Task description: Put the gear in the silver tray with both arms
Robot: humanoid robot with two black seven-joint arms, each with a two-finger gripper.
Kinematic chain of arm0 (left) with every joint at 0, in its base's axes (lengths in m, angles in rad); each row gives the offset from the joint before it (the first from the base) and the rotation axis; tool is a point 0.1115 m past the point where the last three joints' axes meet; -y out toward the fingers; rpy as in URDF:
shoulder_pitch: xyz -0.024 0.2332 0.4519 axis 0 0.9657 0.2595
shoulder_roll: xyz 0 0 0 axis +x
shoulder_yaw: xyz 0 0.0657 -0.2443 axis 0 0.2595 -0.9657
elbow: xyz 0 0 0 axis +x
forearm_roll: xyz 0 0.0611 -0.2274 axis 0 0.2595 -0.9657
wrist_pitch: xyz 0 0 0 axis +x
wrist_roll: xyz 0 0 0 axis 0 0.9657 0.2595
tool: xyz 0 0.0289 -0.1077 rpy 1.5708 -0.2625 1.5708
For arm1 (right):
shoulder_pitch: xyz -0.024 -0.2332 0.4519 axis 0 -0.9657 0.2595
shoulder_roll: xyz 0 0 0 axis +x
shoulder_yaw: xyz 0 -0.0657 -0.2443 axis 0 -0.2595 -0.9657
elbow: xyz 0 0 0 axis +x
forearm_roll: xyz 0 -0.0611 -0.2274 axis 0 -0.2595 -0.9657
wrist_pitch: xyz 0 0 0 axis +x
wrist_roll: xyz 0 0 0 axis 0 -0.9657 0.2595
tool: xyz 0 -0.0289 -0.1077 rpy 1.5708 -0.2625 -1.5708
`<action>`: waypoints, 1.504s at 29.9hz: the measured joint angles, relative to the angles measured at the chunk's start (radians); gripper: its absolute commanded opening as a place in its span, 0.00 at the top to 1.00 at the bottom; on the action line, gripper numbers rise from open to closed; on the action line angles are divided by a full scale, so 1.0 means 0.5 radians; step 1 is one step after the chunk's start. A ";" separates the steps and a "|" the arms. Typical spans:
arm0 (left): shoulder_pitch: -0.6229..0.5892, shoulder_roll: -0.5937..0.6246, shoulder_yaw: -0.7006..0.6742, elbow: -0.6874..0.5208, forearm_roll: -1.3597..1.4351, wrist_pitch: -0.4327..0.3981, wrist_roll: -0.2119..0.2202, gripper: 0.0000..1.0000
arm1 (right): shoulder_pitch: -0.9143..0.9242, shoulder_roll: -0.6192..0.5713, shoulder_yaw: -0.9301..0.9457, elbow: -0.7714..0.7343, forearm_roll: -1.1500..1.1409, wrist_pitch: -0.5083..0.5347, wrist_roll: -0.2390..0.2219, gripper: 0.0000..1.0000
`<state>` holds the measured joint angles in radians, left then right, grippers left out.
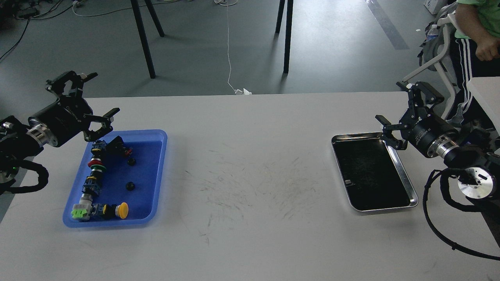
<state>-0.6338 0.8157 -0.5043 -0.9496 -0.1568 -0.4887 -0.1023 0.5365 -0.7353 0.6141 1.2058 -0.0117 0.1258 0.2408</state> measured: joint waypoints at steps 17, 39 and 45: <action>-0.035 0.010 0.001 -0.005 0.014 0.000 -0.076 0.01 | -0.009 0.074 0.146 -0.049 0.050 0.000 0.012 0.01; -0.094 0.082 0.029 0.003 0.028 0.000 -0.073 0.01 | 0.030 0.225 0.195 -0.149 0.056 0.009 0.016 0.01; -0.093 0.089 0.025 0.003 0.026 0.000 -0.077 0.01 | 0.034 0.231 0.243 -0.155 0.057 0.004 0.019 0.01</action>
<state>-0.6805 0.8602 -0.4920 -0.9481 -0.1438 -0.4887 -0.1409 0.5533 -0.6196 0.7354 1.1284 0.0169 0.1276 0.2503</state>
